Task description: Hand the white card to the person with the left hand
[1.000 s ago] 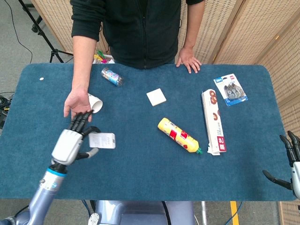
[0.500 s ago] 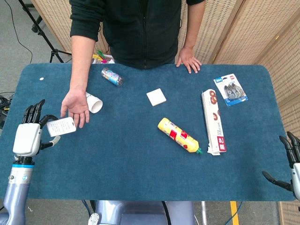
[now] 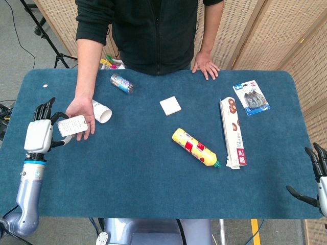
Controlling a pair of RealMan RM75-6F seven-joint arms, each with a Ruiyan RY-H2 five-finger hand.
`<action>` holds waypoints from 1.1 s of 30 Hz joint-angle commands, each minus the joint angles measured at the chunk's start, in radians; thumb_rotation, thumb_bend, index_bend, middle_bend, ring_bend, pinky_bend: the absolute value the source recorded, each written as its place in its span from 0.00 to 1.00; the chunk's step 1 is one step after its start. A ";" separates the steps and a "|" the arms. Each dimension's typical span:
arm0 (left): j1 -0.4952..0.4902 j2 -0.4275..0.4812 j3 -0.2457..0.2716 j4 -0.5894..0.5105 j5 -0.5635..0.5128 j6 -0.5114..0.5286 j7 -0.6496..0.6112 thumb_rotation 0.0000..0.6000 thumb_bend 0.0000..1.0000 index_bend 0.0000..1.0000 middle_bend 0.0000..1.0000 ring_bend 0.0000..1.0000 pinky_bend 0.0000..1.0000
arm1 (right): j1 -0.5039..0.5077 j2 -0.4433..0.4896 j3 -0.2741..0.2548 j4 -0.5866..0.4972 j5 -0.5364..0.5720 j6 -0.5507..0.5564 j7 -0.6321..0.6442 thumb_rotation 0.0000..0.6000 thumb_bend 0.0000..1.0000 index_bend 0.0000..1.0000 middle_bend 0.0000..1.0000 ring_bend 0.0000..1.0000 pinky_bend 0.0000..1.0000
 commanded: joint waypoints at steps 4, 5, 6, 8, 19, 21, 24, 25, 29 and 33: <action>-0.004 0.026 -0.016 -0.032 -0.007 -0.003 -0.016 1.00 0.02 0.00 0.00 0.00 0.00 | 0.001 0.000 -0.001 -0.001 0.000 -0.002 -0.002 1.00 0.00 0.00 0.00 0.00 0.00; -0.002 0.031 -0.017 -0.035 -0.004 0.000 -0.020 1.00 0.01 0.00 0.00 0.00 0.00 | 0.000 0.000 -0.001 -0.001 -0.002 0.000 -0.001 1.00 0.00 0.00 0.00 0.00 0.00; -0.001 0.037 -0.016 -0.039 -0.003 -0.001 -0.021 1.00 0.01 0.00 0.00 0.00 0.00 | 0.000 -0.001 -0.001 -0.001 -0.003 0.001 -0.002 1.00 0.00 0.00 0.00 0.00 0.00; 0.001 0.050 -0.015 -0.047 -0.004 -0.003 -0.025 1.00 0.00 0.00 0.00 0.00 0.00 | -0.001 -0.001 -0.002 -0.002 -0.005 0.002 -0.002 1.00 0.00 0.00 0.00 0.00 0.00; 0.149 0.190 0.078 -0.042 0.132 0.093 -0.218 1.00 0.00 0.00 0.00 0.00 0.00 | -0.001 0.002 -0.002 -0.001 -0.005 0.003 0.007 1.00 0.00 0.00 0.00 0.00 0.00; 0.180 0.212 0.109 -0.011 0.170 0.104 -0.276 1.00 0.00 0.00 0.00 0.00 0.00 | -0.001 0.002 -0.001 -0.001 -0.005 0.005 0.005 1.00 0.00 0.00 0.00 0.00 0.00; 0.238 0.231 0.159 0.035 0.208 0.141 -0.322 1.00 0.00 0.00 0.00 0.00 0.00 | -0.003 0.000 0.002 0.001 -0.001 0.010 0.000 1.00 0.00 0.00 0.00 0.00 0.00; 0.258 0.239 0.178 0.036 0.210 0.144 -0.326 1.00 0.00 0.00 0.00 0.00 0.00 | -0.004 -0.001 0.004 0.002 0.002 0.012 -0.001 1.00 0.00 0.00 0.00 0.00 0.00; 0.297 0.238 0.206 0.050 0.256 0.193 -0.348 1.00 0.00 0.00 0.00 0.00 0.00 | -0.007 -0.003 0.007 0.004 0.007 0.019 -0.004 1.00 0.00 0.00 0.00 0.00 0.00; 0.310 0.230 0.214 0.067 0.294 0.225 -0.348 1.00 0.00 0.00 0.00 0.00 0.00 | -0.009 -0.004 0.008 0.004 0.007 0.022 -0.007 1.00 0.00 0.00 0.00 0.00 0.00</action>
